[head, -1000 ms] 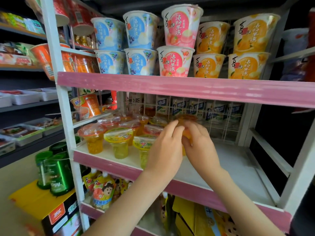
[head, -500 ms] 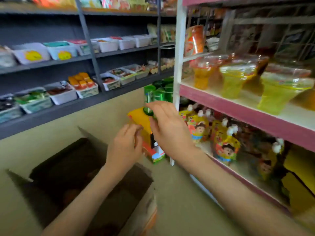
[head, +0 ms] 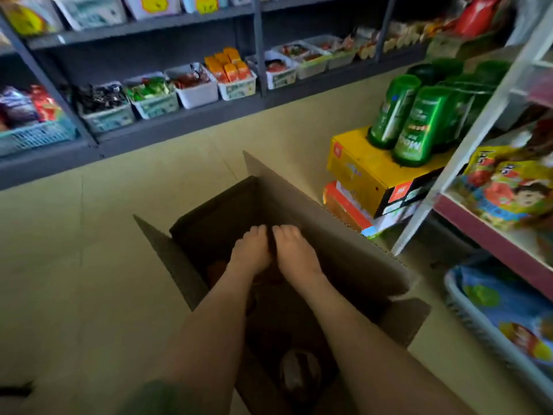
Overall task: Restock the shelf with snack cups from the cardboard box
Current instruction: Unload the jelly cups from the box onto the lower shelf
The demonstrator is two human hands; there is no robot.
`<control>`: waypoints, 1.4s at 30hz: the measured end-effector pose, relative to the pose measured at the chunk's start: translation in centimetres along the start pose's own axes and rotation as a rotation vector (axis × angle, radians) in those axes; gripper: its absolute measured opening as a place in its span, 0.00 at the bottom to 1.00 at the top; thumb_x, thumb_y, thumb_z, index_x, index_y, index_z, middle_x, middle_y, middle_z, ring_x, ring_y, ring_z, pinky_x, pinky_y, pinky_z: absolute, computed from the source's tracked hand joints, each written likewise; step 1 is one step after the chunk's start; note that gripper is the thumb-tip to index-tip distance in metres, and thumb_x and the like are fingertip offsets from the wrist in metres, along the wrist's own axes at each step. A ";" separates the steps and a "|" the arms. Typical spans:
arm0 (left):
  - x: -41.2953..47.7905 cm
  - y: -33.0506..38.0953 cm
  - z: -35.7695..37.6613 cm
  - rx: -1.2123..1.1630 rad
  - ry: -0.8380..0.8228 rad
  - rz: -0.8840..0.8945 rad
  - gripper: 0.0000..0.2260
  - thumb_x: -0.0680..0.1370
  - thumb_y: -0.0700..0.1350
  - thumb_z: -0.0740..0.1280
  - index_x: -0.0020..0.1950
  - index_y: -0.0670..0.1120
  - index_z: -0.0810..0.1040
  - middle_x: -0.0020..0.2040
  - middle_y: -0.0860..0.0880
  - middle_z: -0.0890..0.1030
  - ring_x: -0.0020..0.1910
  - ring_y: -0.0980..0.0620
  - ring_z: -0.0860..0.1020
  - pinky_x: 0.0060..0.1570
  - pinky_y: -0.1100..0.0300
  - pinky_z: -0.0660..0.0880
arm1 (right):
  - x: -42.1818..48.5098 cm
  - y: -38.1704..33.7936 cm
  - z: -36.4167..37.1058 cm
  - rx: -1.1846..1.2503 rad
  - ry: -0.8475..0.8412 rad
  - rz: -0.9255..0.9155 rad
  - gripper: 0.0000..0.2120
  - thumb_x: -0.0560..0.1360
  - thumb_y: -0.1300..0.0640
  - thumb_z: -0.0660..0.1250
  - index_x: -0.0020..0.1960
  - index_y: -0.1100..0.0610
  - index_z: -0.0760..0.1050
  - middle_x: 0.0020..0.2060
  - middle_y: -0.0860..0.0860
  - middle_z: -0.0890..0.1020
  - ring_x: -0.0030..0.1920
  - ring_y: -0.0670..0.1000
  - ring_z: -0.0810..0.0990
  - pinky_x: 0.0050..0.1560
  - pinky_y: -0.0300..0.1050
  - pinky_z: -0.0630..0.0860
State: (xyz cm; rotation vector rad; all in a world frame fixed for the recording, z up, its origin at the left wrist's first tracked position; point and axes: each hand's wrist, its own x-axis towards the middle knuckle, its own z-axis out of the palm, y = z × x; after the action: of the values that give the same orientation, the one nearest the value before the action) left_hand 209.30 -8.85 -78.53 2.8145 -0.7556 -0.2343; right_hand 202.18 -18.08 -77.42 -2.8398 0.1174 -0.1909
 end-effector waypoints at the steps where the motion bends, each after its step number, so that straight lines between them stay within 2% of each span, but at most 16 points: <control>1: -0.8 -0.7 0.7 0.043 -0.013 0.043 0.19 0.78 0.44 0.62 0.69 0.45 0.66 0.64 0.45 0.72 0.60 0.47 0.73 0.60 0.52 0.72 | -1.3 0.9 1.4 -0.028 -0.089 0.033 0.28 0.76 0.63 0.62 0.74 0.58 0.57 0.71 0.55 0.64 0.73 0.53 0.59 0.72 0.45 0.58; 4: -4.5 -3.8 1.9 0.088 -0.100 0.160 0.22 0.79 0.46 0.59 0.73 0.45 0.63 0.70 0.45 0.68 0.67 0.47 0.68 0.67 0.55 0.65 | -5.0 4.0 4.9 -0.036 -0.344 0.135 0.35 0.77 0.66 0.61 0.77 0.56 0.46 0.76 0.54 0.53 0.76 0.52 0.48 0.74 0.46 0.53; 7: -5.5 -5.0 2.4 -0.009 -0.032 0.209 0.22 0.79 0.47 0.60 0.72 0.45 0.65 0.70 0.47 0.68 0.68 0.48 0.67 0.68 0.57 0.63 | -6.4 5.5 6.8 -0.028 -0.446 0.217 0.38 0.77 0.66 0.59 0.77 0.57 0.38 0.77 0.52 0.47 0.77 0.51 0.42 0.76 0.47 0.49; 9: -5.1 -4.4 3.0 0.032 -0.040 0.218 0.23 0.79 0.48 0.59 0.73 0.46 0.63 0.71 0.46 0.66 0.69 0.48 0.66 0.68 0.56 0.62 | -6.7 5.1 7.8 -0.015 -0.548 0.152 0.38 0.78 0.65 0.59 0.77 0.56 0.36 0.77 0.51 0.44 0.76 0.50 0.41 0.76 0.47 0.49; 11: -5.3 -3.5 4.1 0.199 -0.112 0.161 0.26 0.79 0.48 0.57 0.76 0.44 0.55 0.75 0.44 0.59 0.74 0.46 0.59 0.72 0.54 0.56 | -6.8 3.9 8.7 -0.032 -0.626 0.036 0.38 0.78 0.63 0.59 0.76 0.57 0.36 0.77 0.52 0.42 0.76 0.50 0.40 0.76 0.47 0.48; 13: -6.5 -2.3 5.9 0.335 -0.221 0.107 0.28 0.80 0.47 0.54 0.77 0.42 0.47 0.77 0.44 0.51 0.76 0.46 0.51 0.74 0.50 0.48 | -6.6 2.3 9.1 -0.072 -0.677 -0.094 0.33 0.80 0.62 0.56 0.77 0.59 0.40 0.77 0.55 0.44 0.77 0.51 0.44 0.74 0.44 0.48; 15: -7.8 -1.5 7.2 0.406 -0.355 0.113 0.28 0.81 0.44 0.51 0.77 0.41 0.42 0.78 0.45 0.48 0.77 0.47 0.47 0.74 0.49 0.43 | -6.5 1.0 9.6 -0.097 -0.755 -0.120 0.25 0.81 0.62 0.53 0.76 0.60 0.51 0.76 0.57 0.55 0.75 0.54 0.57 0.71 0.44 0.56; 17: -8.2 -1.8 7.9 0.460 -0.463 0.098 0.25 0.81 0.42 0.48 0.77 0.39 0.43 0.78 0.44 0.49 0.77 0.47 0.47 0.74 0.49 0.42 | -6.8 0.1 10.2 -0.183 -0.867 -0.198 0.20 0.81 0.62 0.52 0.73 0.62 0.62 0.71 0.59 0.66 0.69 0.58 0.67 0.66 0.49 0.65; 20: -8.0 -2.6 7.9 0.481 -0.510 0.103 0.24 0.81 0.40 0.48 0.76 0.37 0.45 0.77 0.42 0.51 0.76 0.46 0.49 0.74 0.52 0.45 | -6.8 -0.3 11.5 -0.275 -0.937 -0.238 0.17 0.82 0.61 0.51 0.69 0.62 0.68 0.66 0.60 0.72 0.65 0.59 0.72 0.62 0.52 0.70; 24: -7.9 -1.6 6.7 0.408 -0.530 0.102 0.21 0.81 0.38 0.50 0.75 0.37 0.55 0.74 0.39 0.62 0.74 0.43 0.58 0.70 0.54 0.56 | -6.2 -0.3 11.6 -0.243 -0.897 -0.224 0.16 0.82 0.61 0.52 0.65 0.64 0.71 0.64 0.60 0.74 0.63 0.60 0.74 0.61 0.52 0.70; 26: -7.8 -1.4 6.4 0.399 -0.549 0.089 0.19 0.81 0.38 0.53 0.72 0.40 0.64 0.70 0.41 0.69 0.70 0.43 0.65 0.65 0.53 0.65 | -5.9 0.2 10.9 -0.244 -0.869 -0.236 0.15 0.81 0.62 0.53 0.62 0.65 0.73 0.61 0.61 0.76 0.61 0.61 0.75 0.58 0.52 0.72; 29: -7.5 -1.3 6.3 0.379 -0.523 0.055 0.17 0.81 0.36 0.53 0.67 0.42 0.72 0.66 0.42 0.73 0.66 0.44 0.71 0.60 0.53 0.71 | -5.2 0.9 9.1 -0.251 -0.781 -0.213 0.13 0.80 0.64 0.55 0.59 0.66 0.74 0.56 0.62 0.79 0.57 0.61 0.78 0.54 0.52 0.74; 33: -6.9 -1.4 5.5 0.212 -0.219 0.053 0.13 0.80 0.38 0.55 0.63 0.44 0.71 0.62 0.45 0.76 0.62 0.48 0.75 0.56 0.57 0.73 | -4.5 2.0 5.9 -0.259 -0.506 -0.193 0.15 0.78 0.64 0.55 0.64 0.63 0.68 0.58 0.59 0.78 0.56 0.58 0.79 0.53 0.51 0.75; 38: -6.7 -1.1 2.9 -0.164 0.092 0.227 0.17 0.79 0.40 0.63 0.68 0.48 0.72 0.67 0.47 0.74 0.68 0.50 0.70 0.67 0.61 0.64 | -5.2 3.1 0.0 -0.140 -0.239 -0.151 0.23 0.77 0.61 0.62 0.71 0.58 0.64 0.67 0.56 0.72 0.68 0.53 0.70 0.67 0.47 0.67; 40: -6.7 0.0 0.6 -0.205 0.201 0.317 0.12 0.78 0.39 0.64 0.61 0.45 0.78 0.60 0.46 0.79 0.62 0.50 0.75 0.64 0.63 0.65 | -5.8 3.4 -2.3 -0.092 -0.139 -0.186 0.24 0.75 0.62 0.66 0.70 0.59 0.66 0.66 0.57 0.74 0.68 0.55 0.71 0.67 0.48 0.67; 42: -6.9 1.6 -2.0 -0.226 0.292 0.379 0.06 0.78 0.39 0.64 0.52 0.45 0.79 0.51 0.47 0.81 0.53 0.51 0.78 0.59 0.59 0.73 | -6.4 4.0 -4.5 -0.028 0.038 -0.241 0.25 0.68 0.63 0.74 0.64 0.61 0.74 0.57 0.58 0.81 0.60 0.57 0.79 0.59 0.51 0.75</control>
State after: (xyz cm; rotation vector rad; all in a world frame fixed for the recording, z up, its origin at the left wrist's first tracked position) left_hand 203.07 -6.37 -75.49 2.3650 -1.0888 0.1425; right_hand 195.00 -22.48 -75.08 -2.8726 -0.2170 -0.2957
